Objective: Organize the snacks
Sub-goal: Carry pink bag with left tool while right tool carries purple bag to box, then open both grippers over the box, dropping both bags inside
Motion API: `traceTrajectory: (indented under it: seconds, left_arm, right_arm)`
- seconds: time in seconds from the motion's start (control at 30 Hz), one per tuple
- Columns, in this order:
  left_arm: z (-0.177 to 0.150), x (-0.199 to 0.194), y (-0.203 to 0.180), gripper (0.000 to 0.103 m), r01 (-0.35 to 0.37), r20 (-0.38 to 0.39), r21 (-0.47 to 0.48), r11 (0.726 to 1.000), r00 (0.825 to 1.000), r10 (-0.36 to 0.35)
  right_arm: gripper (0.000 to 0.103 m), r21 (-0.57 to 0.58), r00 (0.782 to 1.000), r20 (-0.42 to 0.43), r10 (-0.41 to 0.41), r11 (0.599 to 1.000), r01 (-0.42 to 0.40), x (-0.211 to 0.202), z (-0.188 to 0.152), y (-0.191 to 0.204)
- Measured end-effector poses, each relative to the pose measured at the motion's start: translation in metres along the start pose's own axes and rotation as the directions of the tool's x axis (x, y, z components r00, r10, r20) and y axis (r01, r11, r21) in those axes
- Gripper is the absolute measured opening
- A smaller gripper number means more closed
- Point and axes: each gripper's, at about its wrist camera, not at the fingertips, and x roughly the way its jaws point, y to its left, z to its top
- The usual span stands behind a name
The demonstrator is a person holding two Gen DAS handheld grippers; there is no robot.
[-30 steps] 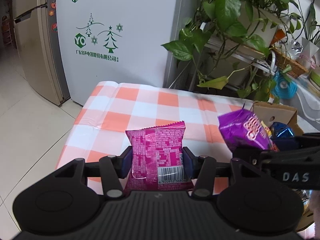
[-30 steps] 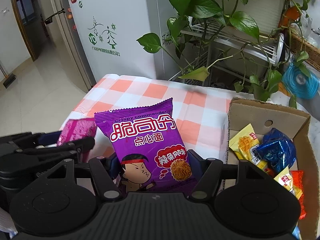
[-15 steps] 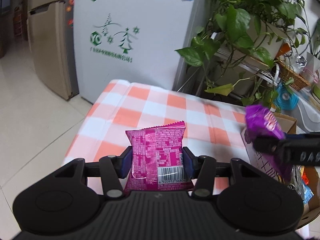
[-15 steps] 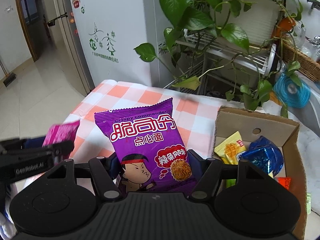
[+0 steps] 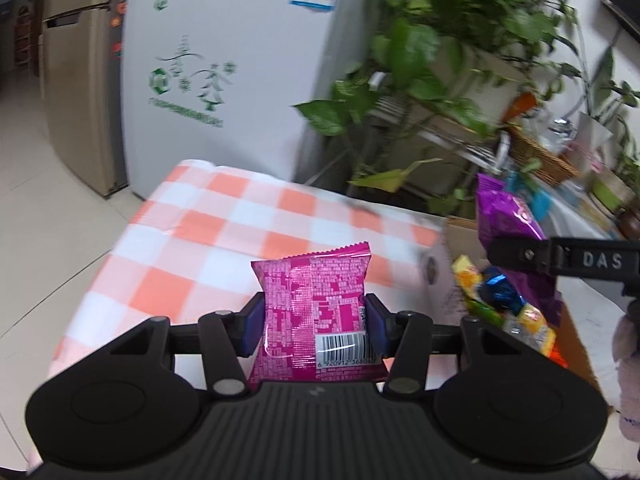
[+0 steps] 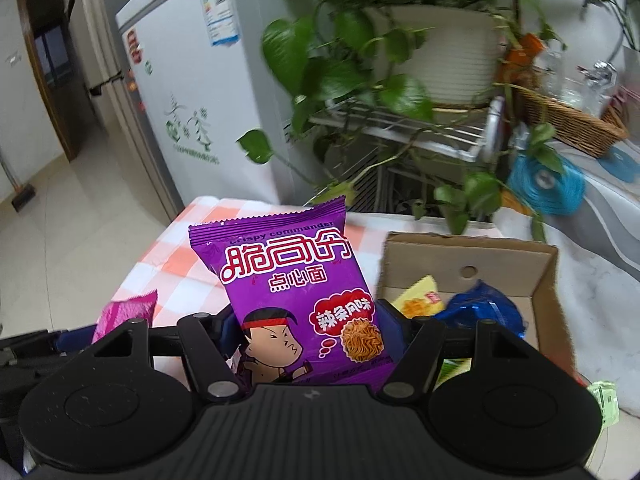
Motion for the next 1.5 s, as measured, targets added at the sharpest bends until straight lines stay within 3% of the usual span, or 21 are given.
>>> traceTrajectory:
  seconds: [0.5,0.77,1.0,1.2,1.5]
  left_arm:
    - [-0.017,0.005,-0.115,0.05,0.167,-0.05,0.154,0.974,0.986,-0.161]
    - [-0.024,0.016,-0.167,0.05,0.221,-0.075,0.225,0.949,0.975,-0.21]
    - [-0.031,0.026,-0.186,0.051,0.24,-0.113,0.264,0.934,0.97,-0.217]
    - [-0.037,0.018,-0.194,0.072,0.192,-0.091,0.328,0.925,0.981,-0.172]
    - [-0.035,0.012,-0.187,0.088,0.127,-0.105,0.334,0.934,0.99,-0.097]
  right_arm:
    - [0.073,0.222,0.996,0.042,-0.08,0.973,0.069,-0.021,-0.01,-0.088]
    - [0.073,0.279,0.998,0.034,-0.058,0.959,0.046,-0.012,-0.009,-0.11]
    - [0.075,0.305,0.999,0.028,-0.028,0.952,0.019,-0.004,-0.012,-0.119]
    - [0.087,0.322,0.998,0.052,-0.025,0.947,0.007,-0.01,-0.014,-0.122]
    - [0.096,0.308,0.999,0.03,-0.043,0.951,0.032,-0.012,-0.019,-0.116]
